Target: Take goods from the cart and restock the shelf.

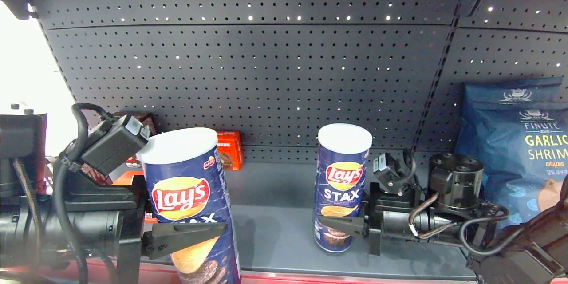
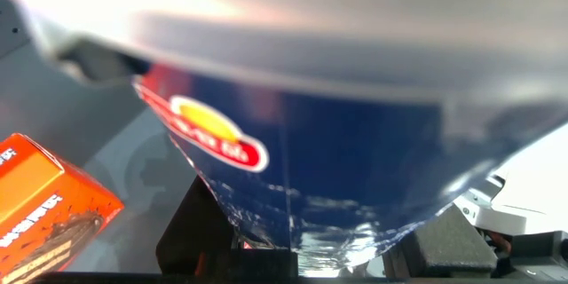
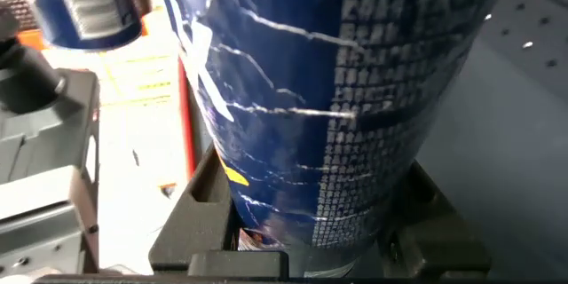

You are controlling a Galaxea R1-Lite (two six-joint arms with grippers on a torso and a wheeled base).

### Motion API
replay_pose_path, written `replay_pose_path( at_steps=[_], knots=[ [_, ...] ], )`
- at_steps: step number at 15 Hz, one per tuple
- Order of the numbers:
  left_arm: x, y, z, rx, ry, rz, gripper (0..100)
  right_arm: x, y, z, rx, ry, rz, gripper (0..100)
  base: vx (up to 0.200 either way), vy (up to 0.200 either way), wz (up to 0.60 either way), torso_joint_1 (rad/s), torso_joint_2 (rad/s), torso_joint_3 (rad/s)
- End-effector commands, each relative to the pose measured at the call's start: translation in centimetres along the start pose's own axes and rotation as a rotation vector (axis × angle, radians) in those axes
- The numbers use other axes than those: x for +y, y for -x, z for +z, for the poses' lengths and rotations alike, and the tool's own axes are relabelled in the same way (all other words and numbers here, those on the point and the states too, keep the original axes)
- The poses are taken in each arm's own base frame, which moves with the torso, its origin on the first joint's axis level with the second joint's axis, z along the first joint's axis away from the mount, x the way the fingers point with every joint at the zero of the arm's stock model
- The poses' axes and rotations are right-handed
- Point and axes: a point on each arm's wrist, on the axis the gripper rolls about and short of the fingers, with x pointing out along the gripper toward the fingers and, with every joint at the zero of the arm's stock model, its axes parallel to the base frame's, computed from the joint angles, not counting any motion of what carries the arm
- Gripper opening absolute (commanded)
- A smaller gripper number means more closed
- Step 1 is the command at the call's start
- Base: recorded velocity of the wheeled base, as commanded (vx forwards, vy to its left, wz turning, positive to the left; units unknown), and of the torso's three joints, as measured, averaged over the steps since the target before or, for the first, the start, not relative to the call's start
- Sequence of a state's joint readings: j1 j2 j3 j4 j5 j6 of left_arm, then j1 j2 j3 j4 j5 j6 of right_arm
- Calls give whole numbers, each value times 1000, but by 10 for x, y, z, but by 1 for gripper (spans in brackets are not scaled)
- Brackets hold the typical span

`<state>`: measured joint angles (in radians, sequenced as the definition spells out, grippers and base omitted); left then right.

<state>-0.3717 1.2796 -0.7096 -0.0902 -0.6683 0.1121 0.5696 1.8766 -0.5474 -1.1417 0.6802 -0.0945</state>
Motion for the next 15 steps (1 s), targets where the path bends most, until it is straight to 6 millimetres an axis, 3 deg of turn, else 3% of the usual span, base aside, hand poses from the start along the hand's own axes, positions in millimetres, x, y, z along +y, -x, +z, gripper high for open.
replay_pose_path(
  at_steps=[1, 15],
  knots=[
    [1, -1, 1, -1, -1, 0, 0, 5, -2, -8, 19, -14, 17, 0, 0, 0, 0, 0, 0, 0],
    [0, 0, 2, -3, -2, 0, 0, -1, -17, -25, 37, -27, 33, 0, 0, 0, 0, 0, 0, 0]
  ],
)
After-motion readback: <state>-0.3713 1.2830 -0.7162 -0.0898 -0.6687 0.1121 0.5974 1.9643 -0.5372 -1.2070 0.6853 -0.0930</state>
